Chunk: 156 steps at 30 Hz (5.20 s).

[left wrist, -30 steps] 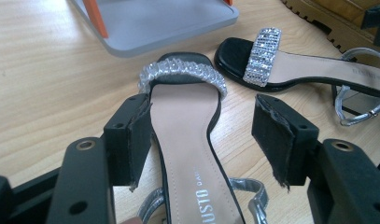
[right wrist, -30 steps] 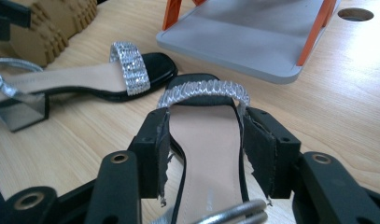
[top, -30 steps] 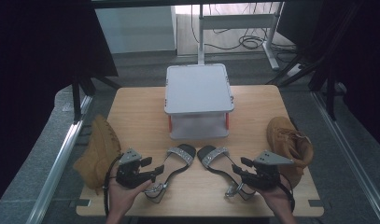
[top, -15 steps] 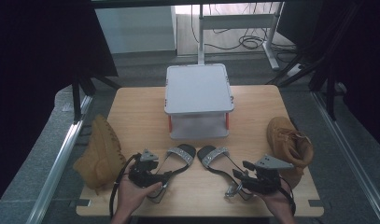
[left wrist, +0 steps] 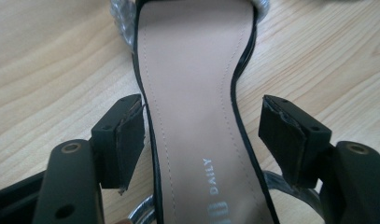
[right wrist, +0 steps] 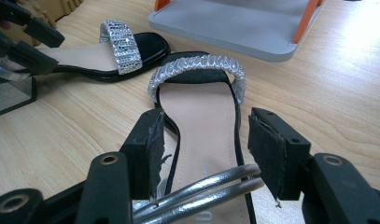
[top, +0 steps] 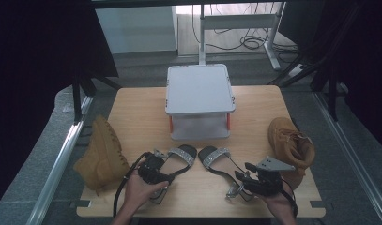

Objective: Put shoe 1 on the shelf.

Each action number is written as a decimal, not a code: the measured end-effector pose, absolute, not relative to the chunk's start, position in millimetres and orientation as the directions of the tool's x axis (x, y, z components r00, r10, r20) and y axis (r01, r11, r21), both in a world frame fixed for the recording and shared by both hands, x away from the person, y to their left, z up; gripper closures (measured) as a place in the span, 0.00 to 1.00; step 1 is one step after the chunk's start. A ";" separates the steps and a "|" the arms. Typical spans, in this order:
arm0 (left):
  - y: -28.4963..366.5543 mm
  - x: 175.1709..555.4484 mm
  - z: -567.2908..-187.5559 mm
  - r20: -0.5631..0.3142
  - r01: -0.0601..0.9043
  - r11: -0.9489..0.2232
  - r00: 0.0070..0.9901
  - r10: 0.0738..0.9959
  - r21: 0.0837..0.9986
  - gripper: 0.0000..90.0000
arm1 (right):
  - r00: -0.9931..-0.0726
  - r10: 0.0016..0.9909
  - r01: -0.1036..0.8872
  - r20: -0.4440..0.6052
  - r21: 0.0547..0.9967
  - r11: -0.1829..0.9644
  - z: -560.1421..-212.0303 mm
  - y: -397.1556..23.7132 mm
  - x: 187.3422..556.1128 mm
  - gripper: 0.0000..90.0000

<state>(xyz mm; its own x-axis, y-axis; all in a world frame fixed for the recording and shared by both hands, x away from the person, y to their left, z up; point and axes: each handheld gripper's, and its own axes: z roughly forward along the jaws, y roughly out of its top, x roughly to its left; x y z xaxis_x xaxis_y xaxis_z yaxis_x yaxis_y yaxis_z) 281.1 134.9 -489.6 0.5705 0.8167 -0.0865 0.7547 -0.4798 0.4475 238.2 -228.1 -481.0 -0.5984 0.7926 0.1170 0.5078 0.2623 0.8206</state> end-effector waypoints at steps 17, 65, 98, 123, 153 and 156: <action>122.4 289.5 -505.2 -0.070 0.820 -0.461 0.511 0.857 0.340 0.42 | -0.593 0.801 0.508 0.086 0.811 0.289 -480.9 -225.5 242.0 0.51; 131.4 287.1 -507.7 -0.136 0.837 -0.382 0.463 0.876 0.392 0.46 | -0.634 0.772 0.731 0.044 0.360 0.580 -506.5 -177.0 303.3 0.46; 147.7 307.9 -472.0 -0.252 0.828 -0.280 0.440 0.862 0.486 0.46 | -0.520 0.830 0.782 0.202 0.503 0.368 -479.3 -192.6 320.5 0.47; 136.3 342.4 -459.1 -0.238 0.835 -0.202 0.364 0.900 0.512 0.46 | -0.400 0.887 0.820 0.231 0.522 0.234 -465.4 -170.1 356.6 0.47; 111.9 380.8 -476.6 -0.266 0.850 -0.072 0.242 0.933 0.522 0.46 | -0.235 0.948 0.845 0.216 0.527 0.089 -476.9 -142.4 391.5 0.47; 110.3 383.2 -477.5 -0.266 0.847 -0.063 0.236 0.935 0.528 0.46 | -0.220 0.952 0.847 0.213 0.526 0.078 -479.4 -140.6 393.6 0.47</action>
<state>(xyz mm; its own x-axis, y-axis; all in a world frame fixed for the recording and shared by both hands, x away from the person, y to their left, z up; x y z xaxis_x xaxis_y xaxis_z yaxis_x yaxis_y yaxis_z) 383.2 110.3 -477.5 0.2358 0.9347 -0.2661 0.8469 -0.0633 0.5280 393.6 -140.6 -479.4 -0.2199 0.9520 0.2129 0.8466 0.0778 0.5265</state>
